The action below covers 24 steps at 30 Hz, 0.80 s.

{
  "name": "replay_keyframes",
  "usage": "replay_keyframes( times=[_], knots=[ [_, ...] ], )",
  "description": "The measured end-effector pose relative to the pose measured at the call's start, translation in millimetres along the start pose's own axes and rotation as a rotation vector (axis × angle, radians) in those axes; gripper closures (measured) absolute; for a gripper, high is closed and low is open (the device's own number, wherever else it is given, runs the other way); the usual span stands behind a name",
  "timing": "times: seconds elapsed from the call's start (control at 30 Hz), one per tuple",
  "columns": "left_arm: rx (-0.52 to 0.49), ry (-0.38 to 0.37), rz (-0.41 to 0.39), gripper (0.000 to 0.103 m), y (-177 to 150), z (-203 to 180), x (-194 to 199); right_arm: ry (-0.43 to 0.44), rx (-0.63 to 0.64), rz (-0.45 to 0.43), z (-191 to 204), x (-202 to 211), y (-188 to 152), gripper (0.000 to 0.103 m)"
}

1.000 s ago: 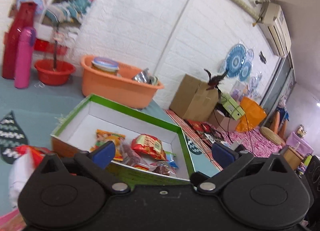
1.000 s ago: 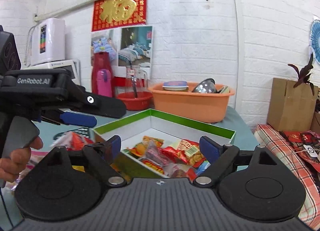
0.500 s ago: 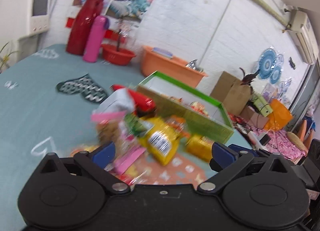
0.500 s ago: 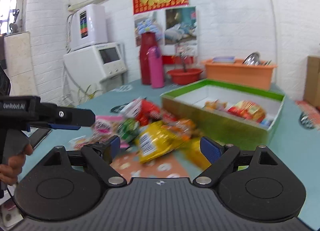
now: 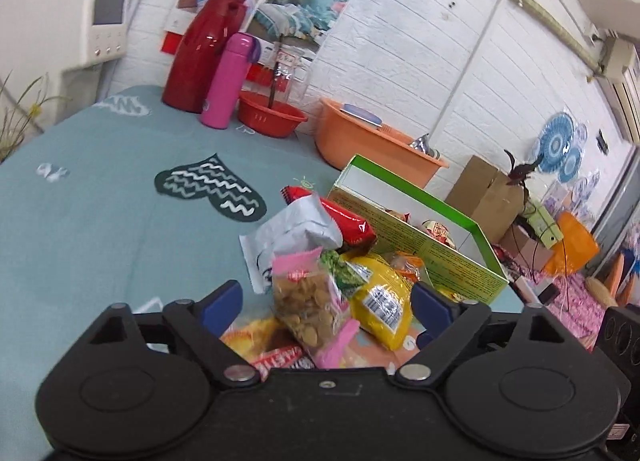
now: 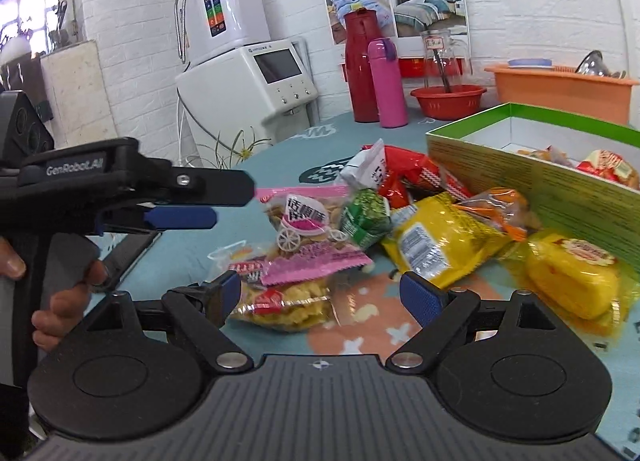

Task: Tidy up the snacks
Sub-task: 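Grasp the pink biscuit bag with the right gripper while the left grasps a small bag, then release the pink biscuit bag and small bag into the box with both grippers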

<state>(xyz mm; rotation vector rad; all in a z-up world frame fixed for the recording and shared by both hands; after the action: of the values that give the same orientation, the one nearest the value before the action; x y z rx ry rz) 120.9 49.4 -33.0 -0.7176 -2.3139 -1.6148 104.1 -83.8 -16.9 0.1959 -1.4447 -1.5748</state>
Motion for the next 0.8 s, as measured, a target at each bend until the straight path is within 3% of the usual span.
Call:
replay_keyframes(
  times=[0.2,0.3,0.37,0.4,0.43,0.5,0.8],
  knots=[
    [-0.035,-0.047,0.078,0.002,4,4,-29,0.047,-0.183,0.026,-8,-28,1,0.0],
    [-0.016,-0.078,0.116,0.019,3,7,-38,0.072,-0.243,0.033,-9,-38,0,0.0],
    [-0.021,-0.073,0.136,0.052,1,10,-44,0.083,-0.272,0.031,-10,-45,0,0.0],
    [-0.016,-0.082,0.148,0.052,-1,11,-46,0.088,-0.287,0.031,-11,-48,0,0.0],
    [0.001,-0.094,0.154,0.054,-3,12,-45,0.084,-0.302,0.035,-12,-49,0,0.016],
    [0.0,-0.104,0.143,0.055,-4,8,-38,0.077,-0.301,0.031,-14,-45,-1,0.031],
    [-0.046,-0.166,0.069,0.055,13,-33,-12,0.038,-0.146,-0.063,-6,-3,18,0.041]
  ],
)
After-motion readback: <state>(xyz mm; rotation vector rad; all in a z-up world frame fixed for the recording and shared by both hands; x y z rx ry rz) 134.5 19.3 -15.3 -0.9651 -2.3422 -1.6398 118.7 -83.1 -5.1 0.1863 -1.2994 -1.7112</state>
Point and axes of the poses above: each gripper's, at about its wrist camera, not at the fingertips, and x roughly against the way its jaws point, z to its left, y to its top, the point moved 10 cm from there along -x, roughly the way its jaws point, and after that the axes turned 3 degrees about y, right-handed, at the moved point
